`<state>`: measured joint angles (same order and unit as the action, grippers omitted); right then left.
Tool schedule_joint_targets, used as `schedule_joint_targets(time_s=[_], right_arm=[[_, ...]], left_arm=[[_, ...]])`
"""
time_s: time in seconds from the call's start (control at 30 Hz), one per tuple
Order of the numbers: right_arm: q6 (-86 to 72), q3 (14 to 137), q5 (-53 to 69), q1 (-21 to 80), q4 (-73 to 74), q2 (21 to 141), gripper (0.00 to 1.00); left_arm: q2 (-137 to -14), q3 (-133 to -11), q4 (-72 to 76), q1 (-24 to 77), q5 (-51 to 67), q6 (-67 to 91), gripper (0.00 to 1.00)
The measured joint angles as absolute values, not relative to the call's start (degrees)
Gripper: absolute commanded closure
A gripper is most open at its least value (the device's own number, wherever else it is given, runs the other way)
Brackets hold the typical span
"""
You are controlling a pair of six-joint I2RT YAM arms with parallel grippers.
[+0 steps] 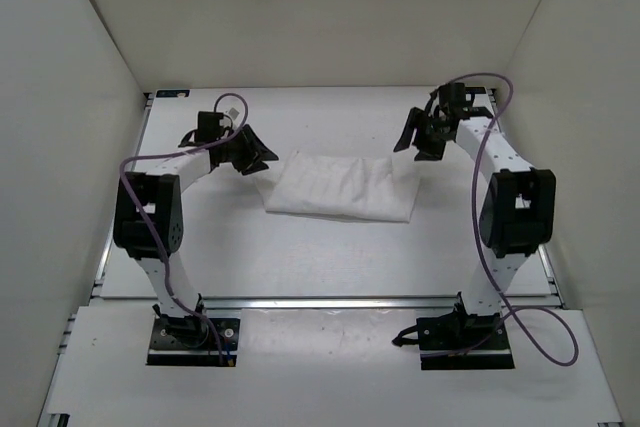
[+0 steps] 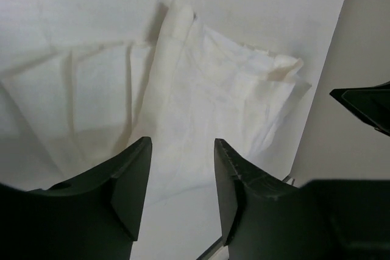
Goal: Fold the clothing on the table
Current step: Fold the skirt
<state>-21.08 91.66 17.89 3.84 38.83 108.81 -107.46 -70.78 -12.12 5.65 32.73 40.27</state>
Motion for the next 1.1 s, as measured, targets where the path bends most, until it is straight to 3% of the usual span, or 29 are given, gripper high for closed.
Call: schedule_joint_targets(time_s=[0.3,0.5,0.8,0.97,1.07,1.1], right_arm=[[-26.09,57.23,18.24,4.8,29.39,85.27,0.36],[-31.22,44.51,18.81,5.89,20.49,82.56,0.36],[-36.6,39.99,19.07,7.03,11.29,84.29,0.36],[-40.4,37.43,21.67,4.49,3.6,85.54,0.43],[-42.83,35.0,23.24,2.9,-1.41,85.84,0.52],[-43.46,34.48,23.68,2.46,-2.76,86.15,0.57]], left_arm=[[-91.02,-50.41,-11.35,12.19,30.5,37.32,0.38],[-88.79,-42.48,-9.04,13.56,25.82,37.76,0.35],[-90.45,-40.99,-4.19,13.17,19.51,38.63,0.3],[-93.1,-42.06,-0.21,13.5,18.87,40.18,0.3],[-95.0,-42.61,2.57,13.85,18.26,41.25,0.59],[-95.9,-42.61,3.11,13.98,18.28,41.65,0.65]])
